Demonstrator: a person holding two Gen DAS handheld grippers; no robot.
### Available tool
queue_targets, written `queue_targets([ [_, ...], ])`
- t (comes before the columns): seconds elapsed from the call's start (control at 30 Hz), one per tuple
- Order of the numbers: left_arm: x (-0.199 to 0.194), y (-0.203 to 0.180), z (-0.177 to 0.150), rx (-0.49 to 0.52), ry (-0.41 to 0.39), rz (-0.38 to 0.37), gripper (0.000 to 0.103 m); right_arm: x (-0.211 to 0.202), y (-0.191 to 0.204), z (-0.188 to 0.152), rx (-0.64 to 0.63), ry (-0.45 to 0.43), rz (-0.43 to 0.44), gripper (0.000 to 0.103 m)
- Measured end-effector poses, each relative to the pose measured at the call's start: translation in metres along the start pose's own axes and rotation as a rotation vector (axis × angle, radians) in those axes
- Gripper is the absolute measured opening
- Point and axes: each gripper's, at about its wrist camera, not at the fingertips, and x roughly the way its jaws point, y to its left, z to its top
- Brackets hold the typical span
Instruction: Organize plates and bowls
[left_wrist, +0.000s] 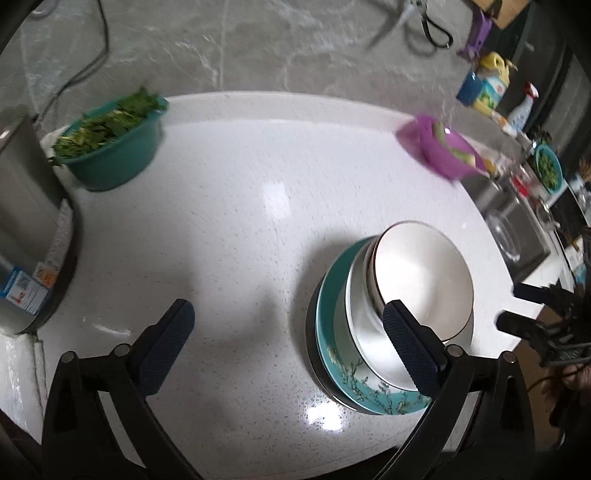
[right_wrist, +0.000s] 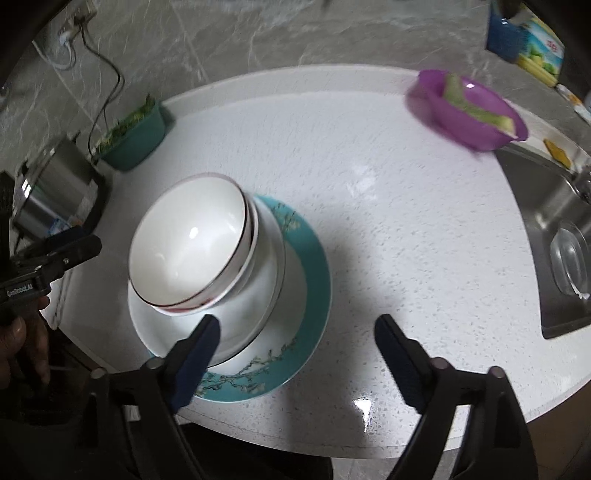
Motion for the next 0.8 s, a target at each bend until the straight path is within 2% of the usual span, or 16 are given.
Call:
queue_targets([
  [0.03,-0.005,-0.001,-0.002,-0.009,-0.015,0.008,0.103,-0.005,0.000,-0.001,0.002,-0.024,-0.001,0.103],
  [0.23,-0.048,-0.010,-0.024,-0.057,-0.039,-0.036,0.103,-0.029,0.022,-0.018,-0.015,-0.136,-0.014,0.103],
  [0.4,-0.079,-0.033,-0.037,-0.077,-0.025,0.040,0.103,-0.068,0.036,-0.032,-0.001,-0.278,-0.019,0.103],
  [0.5,-0.101,-0.039,-0.038,-0.116,-0.052,-0.043,0.103,-0.092,0.049,-0.035,-0.016,-0.327,-0.019,0.103],
  [0.6,-0.112,-0.051,-0.036,-0.064,-0.057,-0.049,0.103,-0.111,0.059,-0.039,0.004,-0.364,-0.076,0.103],
  [0.7,-0.125,-0.060,-0.038,-0.029,-0.075,0.037,0.103,-0.126,0.065,-0.041,0.045,-0.407,-0.101,0.103],
  [0.8,-0.135,-0.066,-0.037,0.034,-0.090,0.015,0.103,-0.138,0.078,-0.038,0.063,-0.439,-0.196,0.103],
])
